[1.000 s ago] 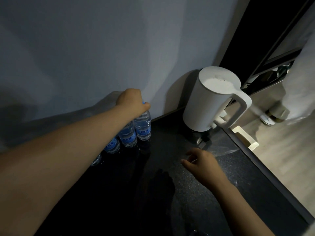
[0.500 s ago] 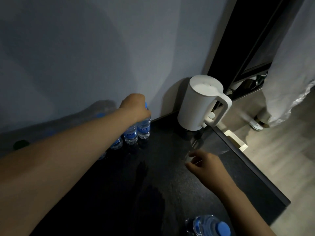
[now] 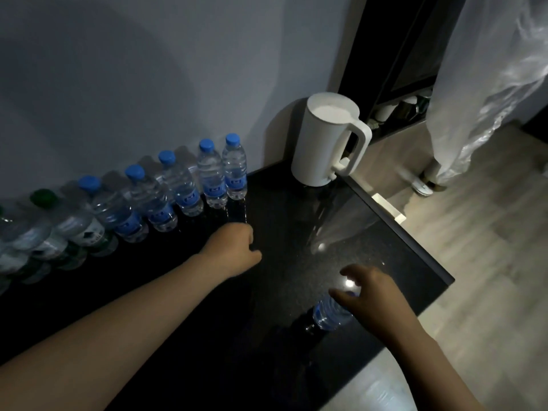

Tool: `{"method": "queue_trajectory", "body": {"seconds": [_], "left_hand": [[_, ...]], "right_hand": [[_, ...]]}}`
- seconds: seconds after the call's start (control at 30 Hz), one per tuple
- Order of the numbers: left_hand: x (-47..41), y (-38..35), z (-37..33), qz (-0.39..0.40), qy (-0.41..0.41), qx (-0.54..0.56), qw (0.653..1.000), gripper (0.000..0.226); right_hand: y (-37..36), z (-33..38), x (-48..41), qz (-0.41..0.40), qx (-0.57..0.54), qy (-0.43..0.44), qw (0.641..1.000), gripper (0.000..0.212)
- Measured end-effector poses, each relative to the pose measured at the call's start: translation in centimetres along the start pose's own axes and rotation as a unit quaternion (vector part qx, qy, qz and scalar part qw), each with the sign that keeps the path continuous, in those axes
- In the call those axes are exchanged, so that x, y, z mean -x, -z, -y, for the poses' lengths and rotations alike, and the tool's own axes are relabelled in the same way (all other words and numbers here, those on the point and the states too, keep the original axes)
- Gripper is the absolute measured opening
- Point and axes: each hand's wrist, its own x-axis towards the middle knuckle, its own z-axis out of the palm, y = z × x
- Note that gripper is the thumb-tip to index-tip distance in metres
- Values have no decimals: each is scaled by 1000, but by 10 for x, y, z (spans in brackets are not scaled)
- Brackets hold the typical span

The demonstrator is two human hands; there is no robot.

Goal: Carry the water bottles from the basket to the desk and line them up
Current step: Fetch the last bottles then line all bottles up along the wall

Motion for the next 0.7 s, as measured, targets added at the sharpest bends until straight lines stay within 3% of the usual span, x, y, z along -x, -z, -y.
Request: {"method": "queue_trajectory", "body": {"seconds": [0.27,0.6,0.7], "left_hand": [[41,-48,5,59,29,22,998,22],[54,-58,6,91,59,40,993,22],[55,-53,11,92,78,54,991,24]], "right_hand": [[-12,-13,17,24,35,-32,999,46],[-9,-19,-10,30,-9,-10,999,17],[1,-12,-34,15,0,-3,1000,23]]}}
